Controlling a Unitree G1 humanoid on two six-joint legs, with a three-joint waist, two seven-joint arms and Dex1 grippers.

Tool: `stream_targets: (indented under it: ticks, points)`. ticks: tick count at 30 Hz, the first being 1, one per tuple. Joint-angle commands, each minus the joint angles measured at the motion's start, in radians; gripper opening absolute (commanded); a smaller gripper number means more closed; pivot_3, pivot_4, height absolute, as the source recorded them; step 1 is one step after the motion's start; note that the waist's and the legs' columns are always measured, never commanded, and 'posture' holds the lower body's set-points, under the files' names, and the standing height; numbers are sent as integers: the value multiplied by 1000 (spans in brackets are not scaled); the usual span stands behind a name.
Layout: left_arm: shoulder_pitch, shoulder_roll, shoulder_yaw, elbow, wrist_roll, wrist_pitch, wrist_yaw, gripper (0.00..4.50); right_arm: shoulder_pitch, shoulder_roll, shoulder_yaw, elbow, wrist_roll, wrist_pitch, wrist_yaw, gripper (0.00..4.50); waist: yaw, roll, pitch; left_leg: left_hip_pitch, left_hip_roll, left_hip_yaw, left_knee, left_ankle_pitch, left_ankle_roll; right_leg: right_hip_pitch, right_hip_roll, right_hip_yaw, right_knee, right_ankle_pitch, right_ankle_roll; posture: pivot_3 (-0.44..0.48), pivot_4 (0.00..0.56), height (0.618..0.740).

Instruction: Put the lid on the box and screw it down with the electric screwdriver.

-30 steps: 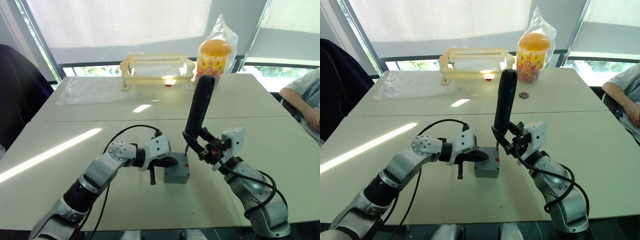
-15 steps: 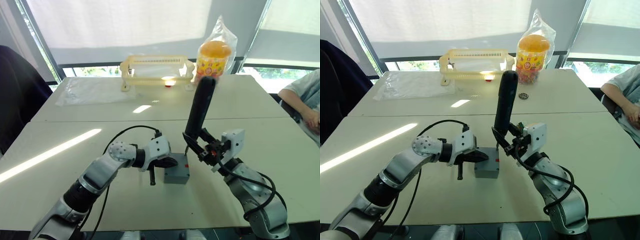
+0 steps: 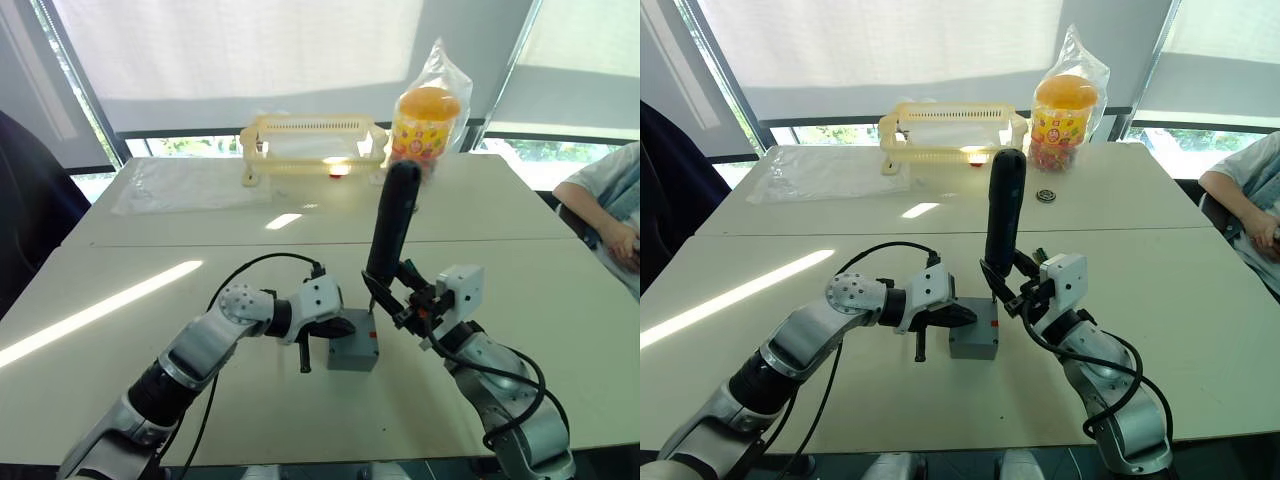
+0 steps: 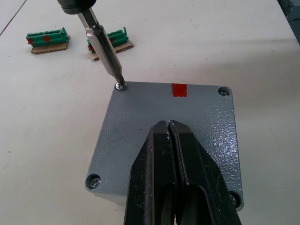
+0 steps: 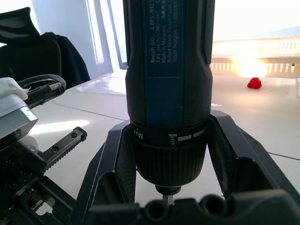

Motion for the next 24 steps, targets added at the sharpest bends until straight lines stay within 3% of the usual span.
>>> stream_targets:
  ticks: [1,11,19,24]
  points:
    - [18,15,-28,9,24,18,-6,0,54,-29,29,132,-75,62,-9,1741,0,-1,-2,0,0,0,0,0,0,0,0,0,0,0,0,0,150,740]
    - [20,13,-28,15,27,16,-2,0,49,56,-1,134,0,37,2,1741,0,-2,-5,3,3,-1,-3,0,-1,2,-1,0,-11,1,-2,0,150,740]
    - [23,12,-38,21,36,11,0,0,81,44,28,142,-49,12,18,1741,0,-2,-5,1,2,-1,-5,-1,-1,2,-7,-1,-13,1,-2,0,150,740]
    - [25,19,-39,24,41,2,-6,0,77,72,-22,76,-19,-75,10,1741,-1,-1,-5,0,2,-1,-6,-1,-1,1,-8,-1,-14,1,-2,0,150,740]
